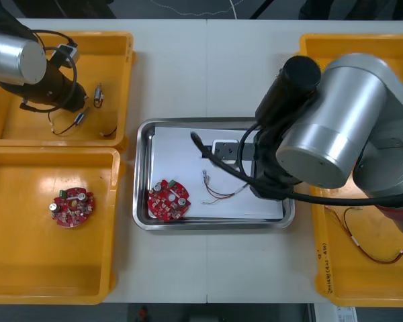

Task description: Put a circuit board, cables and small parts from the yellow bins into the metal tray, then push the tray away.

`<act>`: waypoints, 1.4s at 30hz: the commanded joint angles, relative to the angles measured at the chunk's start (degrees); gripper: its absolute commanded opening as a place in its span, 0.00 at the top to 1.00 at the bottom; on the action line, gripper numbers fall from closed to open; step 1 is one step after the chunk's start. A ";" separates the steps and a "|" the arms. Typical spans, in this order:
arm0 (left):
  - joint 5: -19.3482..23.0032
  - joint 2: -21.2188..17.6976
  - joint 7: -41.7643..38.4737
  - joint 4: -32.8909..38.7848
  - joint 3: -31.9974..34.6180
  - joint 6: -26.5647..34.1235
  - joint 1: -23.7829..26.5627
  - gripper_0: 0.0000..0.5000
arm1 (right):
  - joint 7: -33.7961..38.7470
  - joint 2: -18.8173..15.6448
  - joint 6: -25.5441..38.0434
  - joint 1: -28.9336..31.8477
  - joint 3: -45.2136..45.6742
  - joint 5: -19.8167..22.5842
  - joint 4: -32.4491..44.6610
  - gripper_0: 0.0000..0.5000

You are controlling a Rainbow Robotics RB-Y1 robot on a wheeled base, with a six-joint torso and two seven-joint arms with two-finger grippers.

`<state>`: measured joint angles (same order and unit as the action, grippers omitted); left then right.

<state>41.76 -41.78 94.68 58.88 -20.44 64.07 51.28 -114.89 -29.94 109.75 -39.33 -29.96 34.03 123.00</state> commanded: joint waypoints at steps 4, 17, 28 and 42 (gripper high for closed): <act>-0.10 0.56 4.11 0.45 -0.48 -1.22 0.67 0.00 | -0.07 1.55 0.25 0.21 9.75 -1.69 2.60 0.00; 0.07 0.56 4.02 0.45 -0.48 -1.66 -0.04 1.00 | 1.77 1.46 0.25 2.94 27.50 -7.93 2.42 0.00; 0.34 0.03 4.37 0.45 -0.48 -1.58 -0.12 1.00 | 2.48 1.73 0.25 3.55 38.23 -13.46 -2.85 0.00; 0.34 -1.99 4.28 8.80 8.66 11.70 -0.04 1.00 | 3.97 1.73 0.25 3.29 44.29 -17.42 -12.60 0.00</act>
<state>41.84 -41.82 94.68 63.74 -15.45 73.11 51.22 -113.76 -28.81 109.82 -36.09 11.07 17.22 110.77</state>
